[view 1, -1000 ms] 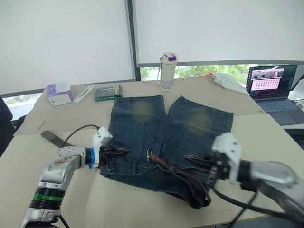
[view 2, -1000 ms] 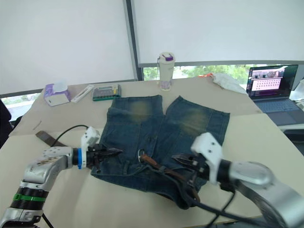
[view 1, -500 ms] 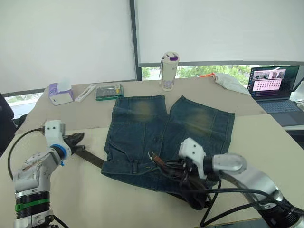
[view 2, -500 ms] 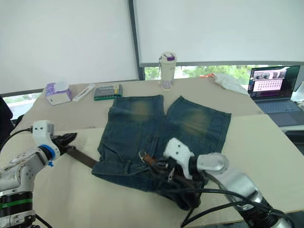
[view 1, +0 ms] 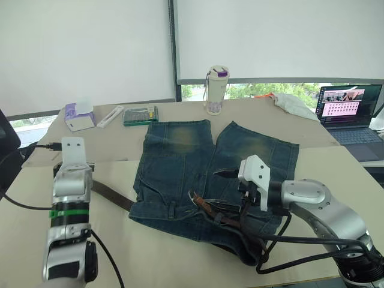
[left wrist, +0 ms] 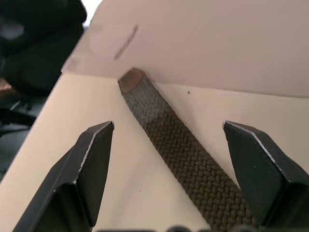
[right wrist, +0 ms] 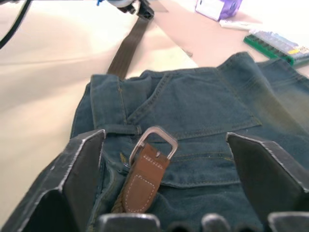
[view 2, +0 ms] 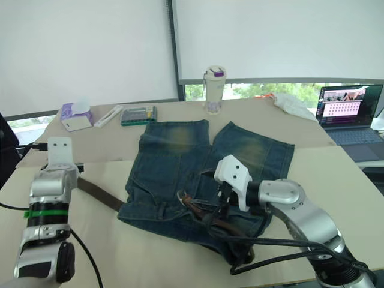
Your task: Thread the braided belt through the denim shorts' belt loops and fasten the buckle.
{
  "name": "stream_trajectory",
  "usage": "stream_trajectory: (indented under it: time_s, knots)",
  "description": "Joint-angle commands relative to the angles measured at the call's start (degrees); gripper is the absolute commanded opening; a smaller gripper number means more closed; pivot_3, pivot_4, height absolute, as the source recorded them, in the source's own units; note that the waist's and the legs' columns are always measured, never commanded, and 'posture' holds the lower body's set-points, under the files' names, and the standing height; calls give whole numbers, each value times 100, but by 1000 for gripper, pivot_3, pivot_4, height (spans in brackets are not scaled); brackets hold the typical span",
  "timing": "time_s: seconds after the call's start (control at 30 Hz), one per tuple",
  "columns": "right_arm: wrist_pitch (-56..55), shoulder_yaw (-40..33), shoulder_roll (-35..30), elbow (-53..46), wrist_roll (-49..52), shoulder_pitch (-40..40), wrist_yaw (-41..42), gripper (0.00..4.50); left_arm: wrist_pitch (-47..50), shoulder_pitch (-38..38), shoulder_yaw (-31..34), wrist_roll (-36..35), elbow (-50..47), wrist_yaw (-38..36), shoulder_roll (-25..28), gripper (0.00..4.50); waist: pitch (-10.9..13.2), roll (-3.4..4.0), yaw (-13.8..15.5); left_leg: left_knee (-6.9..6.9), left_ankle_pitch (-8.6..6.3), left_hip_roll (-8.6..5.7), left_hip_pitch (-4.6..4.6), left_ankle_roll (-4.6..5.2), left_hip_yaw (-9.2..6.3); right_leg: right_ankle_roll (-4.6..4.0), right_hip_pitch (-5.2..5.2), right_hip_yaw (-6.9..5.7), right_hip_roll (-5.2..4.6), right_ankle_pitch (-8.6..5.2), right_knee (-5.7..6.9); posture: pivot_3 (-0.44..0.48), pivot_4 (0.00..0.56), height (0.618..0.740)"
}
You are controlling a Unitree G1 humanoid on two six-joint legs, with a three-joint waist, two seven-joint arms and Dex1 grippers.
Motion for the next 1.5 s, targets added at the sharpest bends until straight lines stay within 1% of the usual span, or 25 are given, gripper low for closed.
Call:
stream_trajectory:
  time_s: [0.03,0.07,0.13,0.2,0.3,0.37,0.47,0.5,0.53,0.57,0.6,0.7,0.77,0.83,0.9,1.0,1.03,1.1,1.23,1.33,1.4,1.47,1.5]
  knots:
    - [-74,-54,-147,-317,-88,144,22,4475,-745,-525,178,122,1376,398,100,3852,0,-2,0,0,1,0,-2,-1,0,0,-1,0,0,0,-1,0,150,740]
    - [-51,-74,-169,-361,-91,207,1,4475,-1006,-641,214,100,1848,432,156,3852,0,-3,0,0,1,0,-1,-2,-1,0,0,-1,-1,0,0,0,150,740]
    - [-25,-104,-187,-420,-93,280,-29,4475,-1397,-810,234,92,2500,499,245,3852,0,-4,-7,0,1,0,-1,-2,0,-1,0,-2,-2,1,0,0,150,740]
    - [8,-165,-219,-511,-76,372,-59,4475,-1693,-956,340,-42,3065,413,315,3852,0,-4,-13,0,2,0,0,-4,0,-1,-1,-1,-2,1,0,0,150,740]
    - [17,-275,-292,-640,-111,588,-123,4500,-2037,-1007,550,-268,3697,320,431,3010,-2,0,-31,-2,2,1,3,-5,0,0,2,-1,-4,0,1,0,150,740]
    - [51,-292,-301,-700,-123,642,-188,4500,-2204,-991,952,-671,3896,253,471,2350,-8,5,-80,-2,2,1,6,-5,1,0,3,-1,-4,0,3,0,150,740]
    - [106,-278,-281,-778,-112,675,-273,4500,-2282,-900,1383,-1173,3976,-35,516,1346,-24,31,-139,-3,2,3,7,-5,1,1,2,1,-6,0,6,0,150,740]
    - [120,-270,-274,-785,-111,675,-291,4500,-2294,-856,1423,-1237,3993,-98,539,994,-27,36,-146,-4,2,4,7,-5,1,1,1,1,-6,0,7,0,150,740]
    - [135,-258,-268,-786,-112,671,-307,4500,-2353,-795,1434,-1260,3988,-126,560,792,-34,46,-146,-4,2,4,7,-5,1,1,1,1,-6,-1,7,0,150,740]
    - [147,-240,-266,-778,-117,659,-317,4500,-2341,-729,1505,-1348,3951,-178,584,312,-40,53,-144,-5,1,4,7,-5,1,2,1,1,-6,-1,7,0,150,740]
    - [159,-227,-263,-768,-118,644,-322,4500,-2337,-661,1536,-1411,3877,-257,597,51,-46,58,-144,-4,1,2,8,-4,1,2,3,1,-7,-1,7,0,150,740]
    - [174,-212,-258,-745,-112,617,-327,4500,-2392,-458,1468,-1464,3537,-445,578,13,-55,66,-148,-4,-1,-1,10,-1,2,3,4,4,-9,-2,7,0,150,740]
    - [208,-199,-198,-687,-47,529,-319,4500,-2680,3,1591,-1783,2661,-1016,437,13,-58,71,-169,-4,-1,0,10,-1,3,3,3,5,-7,-2,7,0,150,740]
    - [231,-176,-154,-635,-22,447,-308,4500,-2890,517,1680,-2201,1649,-1805,278,13,-58,71,-186,-9,-2,3,9,-2,4,3,-1,12,-8,-2,9,0,150,740]
    - [238,-160,-108,-600,-17,385,-305,4500,-2660,894,1733,-2475,868,-2050,197,13,-51,54,-172,-8,-2,4,1,-2,3,2,-8,11,-7,-1,6,0,150,740]
    - [263,-117,7,-553,16,281,-318,4500,-2225,1511,1736,-2978,-386,-2615,183,13,-48,24,-136,-1,-2,3,-5,-1,-1,0,-5,5,-6,0,2,0,150,740]
    - [264,-96,29,-542,7,264,-320,4500,-2086,1666,1746,-3082,-668,-2684,197,13,-47,19,-128,-1,-3,4,-6,-1,-3,0,-4,4,-5,0,-1,0,150,740]
    - [256,-44,69,-511,-25,235,-328,4500,-1782,1894,1847,-3270,-932,-2763,281,13,-46,18,-115,-1,-6,3,-5,4,-5,0,0,0,-7,0,-4,0,150,740]
    - [245,39,156,-448,-63,171,-327,4500,-1096,2075,2201,-3995,-1365,-3054,366,1150,-46,19,-143,-3,-8,4,-1,5,-4,0,-1,0,-3,0,-4,0,150,740]
    - [234,77,178,-415,-56,118,-297,4500,-415,1967,2537,-4445,-1165,-2956,508,2200,-46,18,-142,-3,-8,5,-1,4,-5,-1,-1,-1,0,-1,-5,0,150,740]
    - [231,78,185,-411,-35,97,-275,4500,-113,1955,2730,-4533,-824,-2809,676,2843,-46,18,-152,-3,-9,5,1,4,-5,0,-1,-1,2,-1,-4,0,150,740]
    - [245,50,179,-440,5,103,-260,4500,-118,1980,2794,-4477,-632,-2746,817,3600,-46,19,-153,-5,-10,5,3,3,-5,-1,-2,-1,4,-1,-5,0,150,740]
    - [262,32,180,-459,40,111,-254,4500,-157,1972,2798,-4430,-574,-2715,861,3897,-46,19,-153,-7,-9,5,4,2,-5,-1,-2,-1,5,-1,-4,0,150,740]
